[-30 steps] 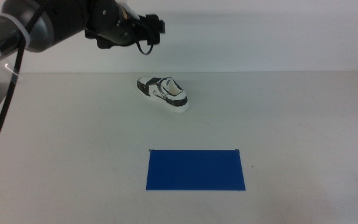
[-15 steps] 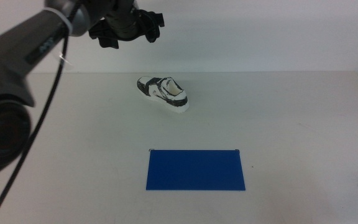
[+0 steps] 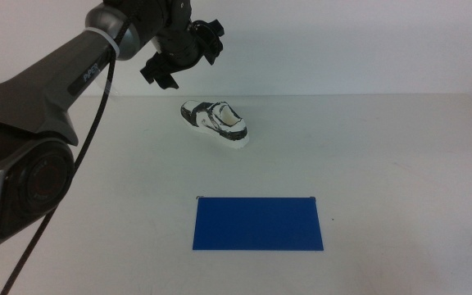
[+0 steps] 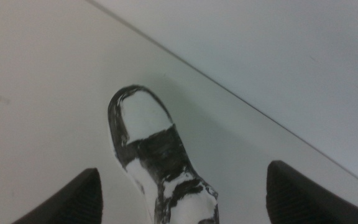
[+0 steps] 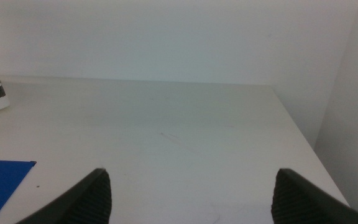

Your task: Use one arm to grab the shoe from the table and place it on the mat.

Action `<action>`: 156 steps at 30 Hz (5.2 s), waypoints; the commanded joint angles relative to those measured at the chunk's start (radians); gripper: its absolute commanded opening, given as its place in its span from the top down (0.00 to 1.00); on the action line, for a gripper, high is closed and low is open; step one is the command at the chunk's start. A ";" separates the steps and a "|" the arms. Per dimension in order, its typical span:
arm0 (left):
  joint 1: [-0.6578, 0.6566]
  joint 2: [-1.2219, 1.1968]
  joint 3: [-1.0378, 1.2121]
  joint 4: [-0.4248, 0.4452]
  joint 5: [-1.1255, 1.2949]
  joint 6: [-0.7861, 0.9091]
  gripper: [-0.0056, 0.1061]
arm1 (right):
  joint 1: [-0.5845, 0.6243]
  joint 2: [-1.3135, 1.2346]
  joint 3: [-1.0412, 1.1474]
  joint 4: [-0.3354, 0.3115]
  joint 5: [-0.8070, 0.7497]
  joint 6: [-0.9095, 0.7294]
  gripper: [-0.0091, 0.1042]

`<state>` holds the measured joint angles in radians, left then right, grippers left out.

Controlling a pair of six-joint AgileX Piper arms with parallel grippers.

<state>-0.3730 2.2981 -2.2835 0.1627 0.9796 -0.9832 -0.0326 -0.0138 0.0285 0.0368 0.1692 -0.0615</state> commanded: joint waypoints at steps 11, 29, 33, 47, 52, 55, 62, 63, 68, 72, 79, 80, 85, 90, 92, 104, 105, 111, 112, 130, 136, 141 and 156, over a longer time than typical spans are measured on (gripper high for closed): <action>-0.006 -0.050 -0.040 -0.015 0.032 -0.221 0.16 | 0.003 -0.020 -0.010 -0.008 -0.079 -0.013 0.33; -0.003 0.088 -0.178 -0.082 0.068 -0.141 0.16 | 0.003 -0.020 -0.010 -0.008 -0.079 -0.013 0.33; 0.000 0.116 -0.210 -0.117 0.069 -0.141 0.16 | 0.003 -0.020 -0.010 -0.008 -0.079 -0.013 0.33; 0.026 0.180 -0.223 -0.248 0.055 -0.140 0.16 | 0.003 -0.020 -0.010 -0.008 -0.079 -0.013 0.33; 0.026 0.197 -0.223 -0.248 0.049 -0.140 0.16 | 0.003 -0.020 -0.010 -0.008 -0.079 -0.013 0.33; 0.026 0.205 -0.223 -0.248 0.048 -0.143 0.16 | 0.003 -0.020 -0.010 -0.008 -0.079 -0.013 0.33; 0.026 0.208 -0.223 -0.248 0.048 -0.159 0.32 | 0.003 -0.020 -0.010 -0.008 -0.079 -0.013 0.33; 0.026 0.208 -0.223 -0.248 0.048 -0.159 0.38 | 0.003 -0.020 -0.010 -0.008 -0.079 -0.013 0.33; 0.026 0.208 -0.223 -0.231 0.049 -0.159 0.72 | 0.003 -0.020 -0.010 -0.008 -0.079 -0.013 0.33; 0.026 0.207 -0.244 -0.207 0.102 -0.165 0.97 | 0.003 -0.020 -0.010 -0.008 -0.079 -0.013 0.33; 0.025 0.204 -0.349 -0.139 0.310 -0.171 0.97 | 0.003 -0.020 -0.010 -0.008 -0.079 -0.013 0.33; 0.025 0.203 -0.361 -0.130 0.340 -0.171 0.97 | 0.003 -0.020 -0.010 -0.008 -0.079 -0.013 0.33; 0.007 0.161 -0.360 -0.109 0.338 -0.172 0.97 | 0.003 -0.020 -0.010 -0.008 -0.079 -0.013 0.33; -0.035 0.093 -0.343 -0.050 0.340 -0.201 0.97 | 0.003 -0.020 -0.010 -0.008 -0.079 -0.013 0.33; -0.047 0.052 -0.286 -0.042 0.340 -0.220 0.97 | 0.003 -0.020 -0.010 -0.008 -0.079 -0.013 0.33; -0.129 -0.298 0.257 0.051 0.335 -0.445 0.97 | 0.003 -0.020 -0.010 -0.008 -0.079 -0.013 0.33; -0.139 -0.325 0.286 0.063 0.330 -0.462 0.97 | 0.003 -0.020 -0.010 -0.008 -0.079 -0.013 0.33; -0.186 -0.444 0.456 0.088 0.317 -0.531 0.97 | 0.003 -0.020 -0.010 -0.008 -0.079 -0.013 0.33; -0.196 -0.460 0.481 0.090 0.317 -0.546 0.97 | 0.003 -0.020 -0.010 -0.008 -0.079 -0.013 0.33; -0.388 -0.639 0.726 0.210 0.316 -0.803 0.97 | 0.003 -0.020 -0.010 -0.008 -0.079 -0.013 0.33; -0.403 -0.599 0.704 0.208 0.274 -0.841 0.97 | 0.003 -0.020 -0.010 -0.008 -0.079 -0.013 0.33; -0.421 -0.527 0.618 0.210 0.304 -0.855 0.97 | 0.003 -0.020 -0.010 -0.008 -0.079 -0.013 0.33; -0.464 -0.326 0.397 0.197 0.338 -0.857 0.97 | 0.003 -0.020 -0.010 -0.008 -0.079 -0.013 0.33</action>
<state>-0.8306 2.0216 -1.8463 0.3336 1.2326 -1.8306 -0.0326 -0.0138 0.0285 0.0368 0.1692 -0.0615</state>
